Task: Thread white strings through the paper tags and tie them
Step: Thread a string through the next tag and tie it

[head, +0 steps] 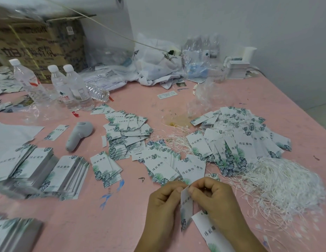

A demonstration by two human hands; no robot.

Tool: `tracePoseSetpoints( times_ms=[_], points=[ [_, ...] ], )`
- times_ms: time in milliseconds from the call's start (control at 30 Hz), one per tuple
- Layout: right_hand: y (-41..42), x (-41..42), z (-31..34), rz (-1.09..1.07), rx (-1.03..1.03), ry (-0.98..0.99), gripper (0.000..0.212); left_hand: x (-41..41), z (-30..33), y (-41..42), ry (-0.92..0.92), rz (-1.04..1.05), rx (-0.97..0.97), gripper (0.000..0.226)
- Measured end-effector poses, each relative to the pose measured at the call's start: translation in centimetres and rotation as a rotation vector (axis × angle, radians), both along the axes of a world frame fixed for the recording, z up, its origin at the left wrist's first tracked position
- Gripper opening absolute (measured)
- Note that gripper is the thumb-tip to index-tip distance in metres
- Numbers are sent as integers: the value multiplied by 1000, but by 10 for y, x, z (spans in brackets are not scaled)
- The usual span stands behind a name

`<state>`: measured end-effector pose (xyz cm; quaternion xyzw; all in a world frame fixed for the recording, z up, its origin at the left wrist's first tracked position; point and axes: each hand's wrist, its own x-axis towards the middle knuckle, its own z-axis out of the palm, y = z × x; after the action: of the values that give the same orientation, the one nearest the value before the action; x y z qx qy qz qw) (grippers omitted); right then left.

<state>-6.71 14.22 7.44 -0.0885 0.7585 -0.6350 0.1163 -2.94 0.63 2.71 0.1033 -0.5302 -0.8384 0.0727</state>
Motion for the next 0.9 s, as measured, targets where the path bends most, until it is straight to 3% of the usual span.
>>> tracePoseSetpoints(
  times_ms=[267,367,600,767,900],
  points=[
    [0,1,4,5,-14,-36,15,3,9,1,107,86,-255,26],
    [0,2,4,28,20,-37,13,6,12,4,87,91,-270,25],
    [18,-9,12,38,-53,-182,8,-1,15,0,-57,172,68,23],
    [43,-24,12,151,41,-183,22,-4,15,-7,-53,210,266,26],
    [49,-27,9,243,12,-272,20,-7,13,-12,-51,251,423,21]
  ],
)
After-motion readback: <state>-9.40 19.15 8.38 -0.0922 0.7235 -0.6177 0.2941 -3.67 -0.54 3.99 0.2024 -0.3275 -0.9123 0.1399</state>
